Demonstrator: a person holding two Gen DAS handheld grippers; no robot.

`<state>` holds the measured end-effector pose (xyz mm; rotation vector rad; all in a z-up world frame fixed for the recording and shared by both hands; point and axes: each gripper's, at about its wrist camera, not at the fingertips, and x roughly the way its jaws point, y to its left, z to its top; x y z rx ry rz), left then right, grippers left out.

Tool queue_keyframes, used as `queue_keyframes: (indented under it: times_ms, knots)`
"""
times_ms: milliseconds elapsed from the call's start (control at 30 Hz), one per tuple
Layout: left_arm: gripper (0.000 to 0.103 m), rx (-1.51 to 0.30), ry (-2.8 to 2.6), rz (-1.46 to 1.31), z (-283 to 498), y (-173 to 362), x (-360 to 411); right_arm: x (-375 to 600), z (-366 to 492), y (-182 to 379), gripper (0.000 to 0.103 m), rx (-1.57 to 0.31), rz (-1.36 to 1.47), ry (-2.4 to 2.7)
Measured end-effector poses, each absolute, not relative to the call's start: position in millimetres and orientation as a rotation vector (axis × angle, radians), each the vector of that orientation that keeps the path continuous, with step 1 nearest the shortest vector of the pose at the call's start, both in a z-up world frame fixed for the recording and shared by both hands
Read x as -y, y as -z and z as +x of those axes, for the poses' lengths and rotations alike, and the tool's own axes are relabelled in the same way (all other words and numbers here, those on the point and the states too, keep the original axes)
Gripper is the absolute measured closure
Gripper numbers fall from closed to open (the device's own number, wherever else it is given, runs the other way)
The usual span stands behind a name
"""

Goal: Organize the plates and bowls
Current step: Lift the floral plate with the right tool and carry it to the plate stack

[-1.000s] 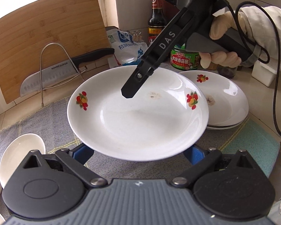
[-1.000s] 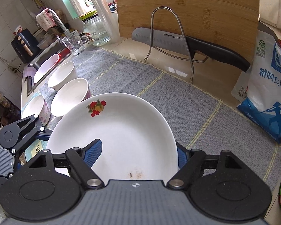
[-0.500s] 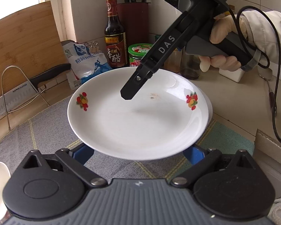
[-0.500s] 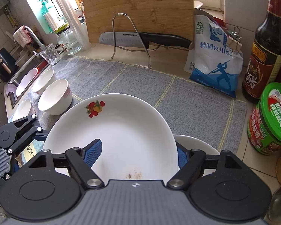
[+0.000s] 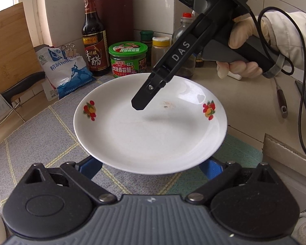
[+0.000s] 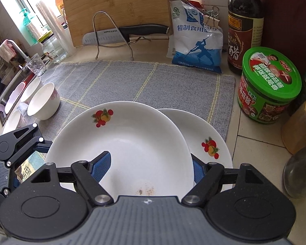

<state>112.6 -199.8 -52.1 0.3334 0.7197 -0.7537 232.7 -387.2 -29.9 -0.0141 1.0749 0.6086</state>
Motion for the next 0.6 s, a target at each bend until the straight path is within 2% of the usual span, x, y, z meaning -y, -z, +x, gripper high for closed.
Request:
queue_keyframes:
  times_ms: [600]
  knots:
    - [0.003,-0.736,0.762,0.347,119.5,56.1,206.8,399.3,235.0,45.4,0.019,-1.101,0.016,-0.576]
